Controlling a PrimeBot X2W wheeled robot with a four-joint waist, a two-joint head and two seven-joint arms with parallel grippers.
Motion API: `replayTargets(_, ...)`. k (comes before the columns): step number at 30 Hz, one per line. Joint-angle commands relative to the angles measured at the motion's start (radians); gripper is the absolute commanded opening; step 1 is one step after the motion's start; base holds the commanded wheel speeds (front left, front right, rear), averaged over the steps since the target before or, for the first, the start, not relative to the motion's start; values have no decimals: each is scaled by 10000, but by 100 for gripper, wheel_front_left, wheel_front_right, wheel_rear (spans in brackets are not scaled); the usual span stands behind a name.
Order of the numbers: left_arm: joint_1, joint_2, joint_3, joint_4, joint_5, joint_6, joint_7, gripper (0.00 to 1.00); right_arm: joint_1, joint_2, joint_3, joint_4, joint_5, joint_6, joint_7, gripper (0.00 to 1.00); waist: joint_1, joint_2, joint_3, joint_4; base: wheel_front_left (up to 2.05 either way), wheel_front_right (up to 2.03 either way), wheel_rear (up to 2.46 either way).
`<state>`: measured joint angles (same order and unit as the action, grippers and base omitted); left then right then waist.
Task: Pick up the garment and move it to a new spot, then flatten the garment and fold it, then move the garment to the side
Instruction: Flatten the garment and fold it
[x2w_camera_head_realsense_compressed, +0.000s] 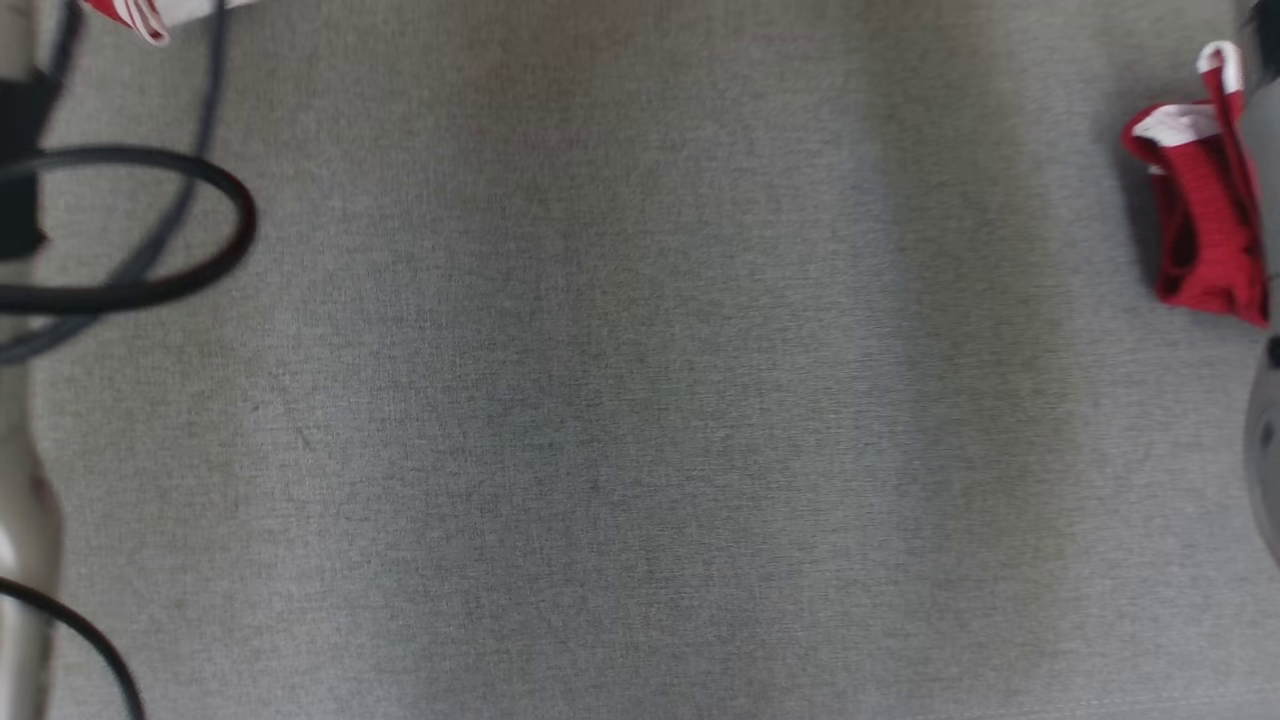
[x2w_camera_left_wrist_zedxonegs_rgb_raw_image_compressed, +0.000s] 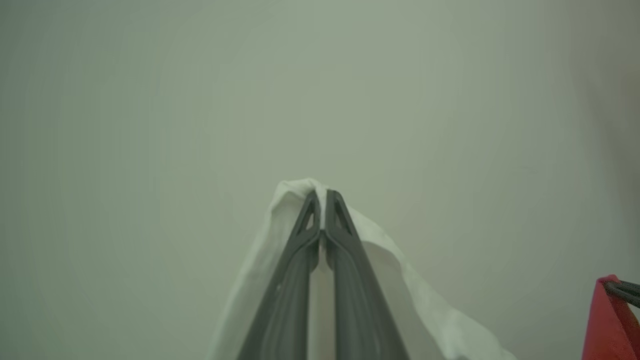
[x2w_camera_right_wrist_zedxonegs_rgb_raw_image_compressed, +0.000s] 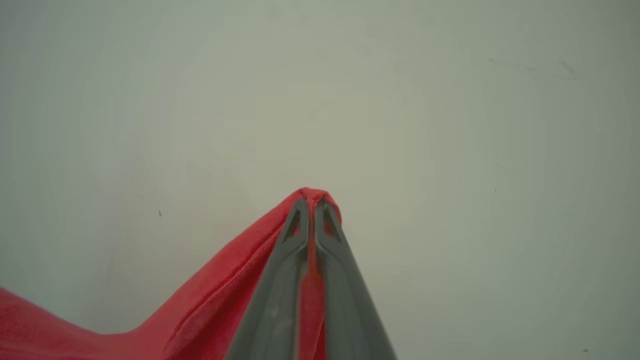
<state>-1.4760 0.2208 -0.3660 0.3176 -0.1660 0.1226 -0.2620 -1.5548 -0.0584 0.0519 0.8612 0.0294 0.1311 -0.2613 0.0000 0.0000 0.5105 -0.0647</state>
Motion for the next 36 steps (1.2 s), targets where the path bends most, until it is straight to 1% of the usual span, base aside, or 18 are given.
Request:
replayTargets(1, 341, -101, 44, -3, -189, -61, -39, 0, 307, 40, 170, 182, -122, -8, -41, 0, 0, 0, 366, 197, 0, 0, 0)
replayTargets(5, 887, -170, 103, 7, -206, -183, -39, 0, 593, -56, 490, 357, -102, -9, -44, 0, 0, 0, 517, 332, 0, 0, 0)
replayTargets(8, 1434, -272, 188, -73, -274, -330, -40, 0, 943, -262, 896, 461, 104, -9, -43, 0, 0, 0, 562, 485, 0, 0, 0)
replayTargets(11, 2167, -469, 193, -204, -541, -688, -40, 0, 1477, -602, 1298, 618, 534, -9, -43, 0, 0, 0, 410, 728, 0, 0, 0)
replayTargets(13, 2793, -627, 155, -211, -894, -1141, -40, 0, 1850, -801, 1713, 587, 992, -8, 144, 0, 0, 0, 224, 913, 0, 0, 0)
replayTargets(15, 3442, -770, 140, -151, -1306, -1534, -40, 0, 2387, -1199, 2198, 380, 1472, -9, 417, 0, 0, 0, -61, 1102, 0, 0, 0)
replayTargets(17, 4080, -814, 87, -121, -1540, -1725, -40, 0, 3023, -1597, 2742, 36, 1958, -8, 834, 0, 0, 0, -400, 1221, 0, 0, 0)
replayTargets(18, 4471, -850, 65, -105, -1633, -1782, -40, 0, 3380, -1769, 2916, -211, 2377, -9, 1047, 0, 0, 0, -601, 1254, 0, 0, 0)
replayTargets(19, 4760, -771, 17, -149, -1615, -1823, -39, 0, 3716, -1967, 3082, -494, 2667, -9, 1279, 0, 0, 0, -781, 1277, 0, 0, 0)
replayTargets(20, 5134, -830, 26, -141, -1884, -1851, 12, 0, 4074, -2246, 3237, -822, 2881, -9, 1501, 0, 0, 0, -957, 1320, 0, 0, 0)
replayTargets(23, 6021, -817, 32, -270, -2240, -1858, 185, 0, 5214, -2890, 3416, -1842, 3612, -9, 2251, 0, 0, 0, -1451, 1412, 0, 0, 0)
replayTargets(26, 6948, -783, 121, -565, -2473, -1565, 428, 0, 6294, -3380, 3241, -2883, 4175, -9, 3066, 0, 0, 0, -1865, 1429, 0, 0, 0)
replayTargets(28, 7568, -793, 206, -903, -2653, -1315, 567, 0, 7106, -3579, 3044, -3560, 4489, -9, 3695, 0, 0, 0, -2143, 1457, 0, 0, 0)
replayTargets(30, 8268, -863, 262, -1266, -3028, -1347, 739, 0, 7853, -3686, 2934, -4218, 4725, -8, 4409, 0, 0, 0, -2388, 1446, 0, 0, 0)
replayTargets(32, 8948, -600, 293, -1525, -3161, -1300, 915, 0, 8497, -3697, 2862, -4859, 4960, -8, 5031, 0, 0, 0, -2592, 1411, 0, 0, 0)
replayTargets(34, 9623, -524, 322, -1761, -3367, -1224, 1071, 0, 9147, -3812, 2825, -5352, 4979, -9, 5623, 0, 0, 0, -2786, 1408, 0, 0, 0)
replayTargets(36, 10218, -435, 384, -1971, -3457, -1048, 1202, 0, 9705, -3828, 2737, -5755, 5057, -8, 6181, 0, 0, 0, -2971, 1422, 0, 0, 0)
